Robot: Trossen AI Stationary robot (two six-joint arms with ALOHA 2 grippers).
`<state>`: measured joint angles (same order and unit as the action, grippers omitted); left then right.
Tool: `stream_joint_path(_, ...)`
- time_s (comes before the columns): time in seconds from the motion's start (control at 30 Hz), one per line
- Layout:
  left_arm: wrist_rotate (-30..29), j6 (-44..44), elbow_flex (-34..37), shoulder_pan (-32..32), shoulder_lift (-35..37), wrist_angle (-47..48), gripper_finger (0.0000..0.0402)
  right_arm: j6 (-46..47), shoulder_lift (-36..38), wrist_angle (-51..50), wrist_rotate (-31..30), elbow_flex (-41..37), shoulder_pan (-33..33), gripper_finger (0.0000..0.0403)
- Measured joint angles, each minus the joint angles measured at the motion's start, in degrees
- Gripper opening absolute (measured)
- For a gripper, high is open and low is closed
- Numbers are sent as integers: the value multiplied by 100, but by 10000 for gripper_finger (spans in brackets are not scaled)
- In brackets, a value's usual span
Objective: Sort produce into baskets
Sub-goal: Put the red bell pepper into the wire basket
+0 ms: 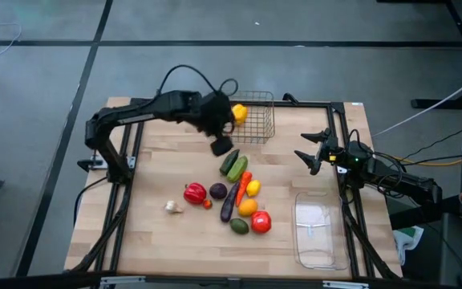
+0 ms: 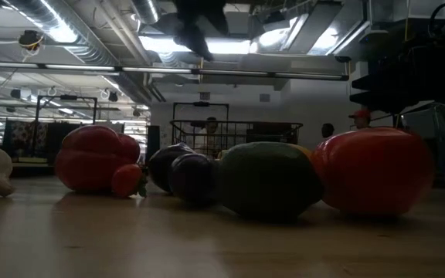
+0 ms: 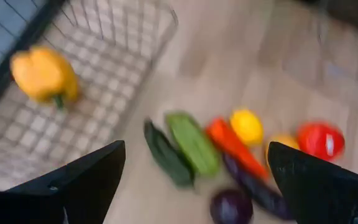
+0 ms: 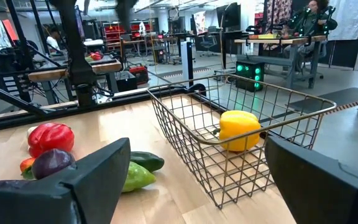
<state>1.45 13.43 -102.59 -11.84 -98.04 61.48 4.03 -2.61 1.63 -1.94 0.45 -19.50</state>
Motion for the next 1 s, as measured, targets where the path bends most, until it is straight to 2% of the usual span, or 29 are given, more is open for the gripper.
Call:
stream_joint_path(0.13, -5, -70, 0, 421, 28, 805, 391, 0, 0, 0, 1, 0, 1, 370)
stream_joint_path(0.33, -79, -616, 14, 1068, -24, 1766, 391, 0, 0, 0, 1, 2, 1, 370)
stream_joint_path(0.53, -266, -1231, 431, 1604, -22, 1913, 391, 0, 0, 2, 1, 0, 1, 370)
stream_joint_path(0.7, -369, -1342, 1009, 1905, -24, 1827, 391, 0, 2, 0, 1, 0, -1, 370)
stream_joint_path(1.0, -368, -1702, 1982, 2134, -24, 1090, 391, -1, 0, 0, 1, 1, 0, 370)
